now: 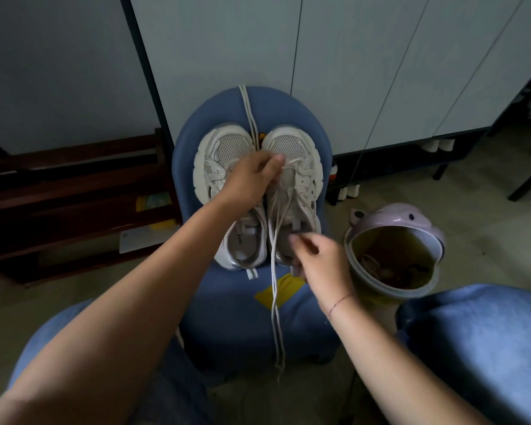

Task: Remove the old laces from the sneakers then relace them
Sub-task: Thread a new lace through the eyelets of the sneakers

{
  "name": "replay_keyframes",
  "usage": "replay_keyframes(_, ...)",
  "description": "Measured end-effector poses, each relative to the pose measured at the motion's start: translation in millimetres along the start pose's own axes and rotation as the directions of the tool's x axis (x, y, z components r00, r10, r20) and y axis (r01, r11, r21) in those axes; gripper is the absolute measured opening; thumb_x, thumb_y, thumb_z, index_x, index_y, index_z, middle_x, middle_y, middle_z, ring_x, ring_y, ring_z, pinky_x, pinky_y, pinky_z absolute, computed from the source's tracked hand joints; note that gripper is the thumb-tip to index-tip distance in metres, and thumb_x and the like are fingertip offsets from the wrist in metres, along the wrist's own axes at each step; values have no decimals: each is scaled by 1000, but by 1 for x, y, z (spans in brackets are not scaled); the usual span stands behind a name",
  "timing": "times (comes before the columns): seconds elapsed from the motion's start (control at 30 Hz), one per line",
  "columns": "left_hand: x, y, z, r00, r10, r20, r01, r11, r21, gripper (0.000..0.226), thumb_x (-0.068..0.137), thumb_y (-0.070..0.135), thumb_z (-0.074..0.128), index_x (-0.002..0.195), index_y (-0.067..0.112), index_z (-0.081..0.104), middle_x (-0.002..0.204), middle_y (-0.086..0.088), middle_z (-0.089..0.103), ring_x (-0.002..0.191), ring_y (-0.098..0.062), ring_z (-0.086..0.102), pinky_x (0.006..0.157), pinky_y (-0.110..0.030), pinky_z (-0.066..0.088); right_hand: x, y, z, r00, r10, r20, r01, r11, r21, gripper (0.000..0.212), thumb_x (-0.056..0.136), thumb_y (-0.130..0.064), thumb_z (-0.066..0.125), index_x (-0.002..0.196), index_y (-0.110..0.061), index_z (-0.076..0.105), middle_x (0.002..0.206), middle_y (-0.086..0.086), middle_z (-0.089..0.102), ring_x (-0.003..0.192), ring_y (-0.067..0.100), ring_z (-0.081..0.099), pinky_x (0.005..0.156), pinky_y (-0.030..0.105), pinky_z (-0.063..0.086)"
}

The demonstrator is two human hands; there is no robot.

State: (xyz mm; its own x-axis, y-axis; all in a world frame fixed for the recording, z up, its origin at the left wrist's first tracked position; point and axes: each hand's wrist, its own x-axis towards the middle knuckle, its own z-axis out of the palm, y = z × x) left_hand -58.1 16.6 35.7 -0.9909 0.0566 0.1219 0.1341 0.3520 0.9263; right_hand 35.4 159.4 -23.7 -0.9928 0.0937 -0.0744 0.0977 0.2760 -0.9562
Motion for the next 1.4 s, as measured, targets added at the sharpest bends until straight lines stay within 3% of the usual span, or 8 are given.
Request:
replay_keyframes(0.13,-5,-7,-2,1000,9,1,-9,999,-41,30,103,29,48,105,6,67,103,-21,69,90,-21,64,93,-44,54,6,-3,16,953,262,151,-289,935,206,24,94,-13,57,70,-11,62,42,0,48,28,6,33,33,14,23)
replay_keyframes(0.37,-11,-9,3,999,38,-20,-39,999,-24,14,102,33,49,99,30,63,103,-13,68,99,-26,64,97,-46,51,30,-18,26,906,375,198,-423,829,367,28,94,-7,55,66,-10,52,37,-2,41,24,5,26,33,7,17)
replay_keyframes(0.5,-9,-9,3,998,49,-26,-48,998,45,35,100,44,47,117,19,64,123,-3,51,115,-21,56,106,-46,44,34,-20,31,900,404,164,-435,809,396,36,92,-6,56,58,-11,47,33,-3,36,22,5,24,33,6,17)
replay_keyframes(0.67,-8,-9,-4,999,32,15,-31,999,-24,51,99,48,43,136,15,54,136,-9,52,125,-29,53,107,-49,44,22,-10,20,892,382,241,-430,881,197,37,92,-9,58,58,-11,45,41,-1,37,28,7,23,35,10,16)
replay_keyframes(0.9,-9,-7,-3,1000,14,8,-14,999,-43,59,92,58,43,134,19,56,138,-1,51,125,-27,54,109,-51,41,27,-10,29,995,95,-2,-95,995,-3,31,77,-20,77,59,-16,52,53,-2,53,53,15,51,56,27,42)
replay_keyframes(1.07,-8,-9,-1,997,49,57,-50,999,14,47,103,43,41,138,15,53,147,-3,45,134,-24,46,115,-48,34,34,-5,34,992,124,-18,-124,992,-35,26,75,-8,77,63,-23,59,72,6,66,80,29,67,77,42,56)
replay_keyframes(1.2,-6,-9,1,995,62,78,-68,995,78,45,105,38,38,141,13,51,151,-2,41,140,-14,35,120,-34,24,36,0,31,991,137,7,-137,990,-32,24,80,-17,74,59,-18,61,52,3,56,53,23,53,60,35,48)
replay_keyframes(1.4,-7,-10,0,997,21,75,-22,1000,15,56,101,52,34,140,15,52,143,-10,52,133,-27,48,115,-49,34,42,-4,35,977,213,-20,-213,977,13,20,78,-14,76,61,-16,66,61,9,63,65,28,63,69,45,57)
